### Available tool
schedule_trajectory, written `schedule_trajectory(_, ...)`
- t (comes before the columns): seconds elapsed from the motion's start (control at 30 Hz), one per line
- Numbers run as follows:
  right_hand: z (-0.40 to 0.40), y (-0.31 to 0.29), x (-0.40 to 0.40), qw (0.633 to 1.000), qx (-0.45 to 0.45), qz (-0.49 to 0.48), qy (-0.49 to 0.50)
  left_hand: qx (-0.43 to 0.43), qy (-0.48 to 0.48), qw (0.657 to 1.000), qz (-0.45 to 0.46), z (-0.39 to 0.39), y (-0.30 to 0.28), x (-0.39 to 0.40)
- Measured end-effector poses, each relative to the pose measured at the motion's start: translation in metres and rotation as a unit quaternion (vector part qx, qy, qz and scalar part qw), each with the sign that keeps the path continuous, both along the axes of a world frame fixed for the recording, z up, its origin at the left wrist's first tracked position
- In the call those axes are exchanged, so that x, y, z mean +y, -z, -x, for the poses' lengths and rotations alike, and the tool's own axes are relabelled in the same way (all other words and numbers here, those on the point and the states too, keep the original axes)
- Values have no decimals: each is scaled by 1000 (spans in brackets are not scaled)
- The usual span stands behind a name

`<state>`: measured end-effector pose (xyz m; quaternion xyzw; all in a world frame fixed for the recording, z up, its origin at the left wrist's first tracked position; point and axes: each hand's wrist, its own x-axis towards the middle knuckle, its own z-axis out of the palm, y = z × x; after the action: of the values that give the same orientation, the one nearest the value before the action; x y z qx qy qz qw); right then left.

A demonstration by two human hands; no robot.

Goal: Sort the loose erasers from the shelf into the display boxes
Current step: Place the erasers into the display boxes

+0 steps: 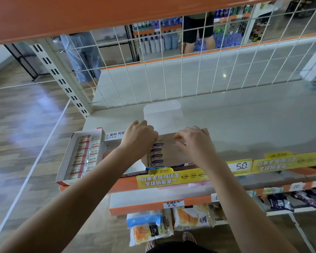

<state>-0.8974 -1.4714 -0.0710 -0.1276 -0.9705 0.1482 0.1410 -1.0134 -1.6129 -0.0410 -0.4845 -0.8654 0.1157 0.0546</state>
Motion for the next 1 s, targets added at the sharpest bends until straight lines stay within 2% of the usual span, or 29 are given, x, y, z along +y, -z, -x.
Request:
schedule_trajectory(0.1,5,-4,1,1000,-7,-11,-10,-58,43,997,21,6,-6,7)
schedule_trajectory(0.23,11,-6,3,998,-44,-38,-28,-19,134,986,98,3,-12,15)
schedule_trajectory(0.33,12,-5,3,995,-75,-57,-28,9,144,983,116,4,-11,13)
schedule_trajectory(0.5,11,-5,0,993,-89,-76,-21,-4,145,984,101,6,-7,6)
schedule_trajectory(0.6,14,-17,4,993,-102,-46,-47,-41,141,985,94,12,-15,9)
schedule_trajectory(0.67,16,-34,15,991,-111,16,-67,-78,135,983,94,17,-26,22)
schedule_trajectory(0.73,14,-54,36,992,-99,64,-44,-102,135,981,95,21,-37,42)
schedule_trajectory(0.87,-13,-80,101,992,-86,38,82,-89,158,981,64,14,-52,110)
schedule_trajectory(1.0,-64,-89,164,982,-125,2,138,-105,178,978,-1,-28,-63,190)
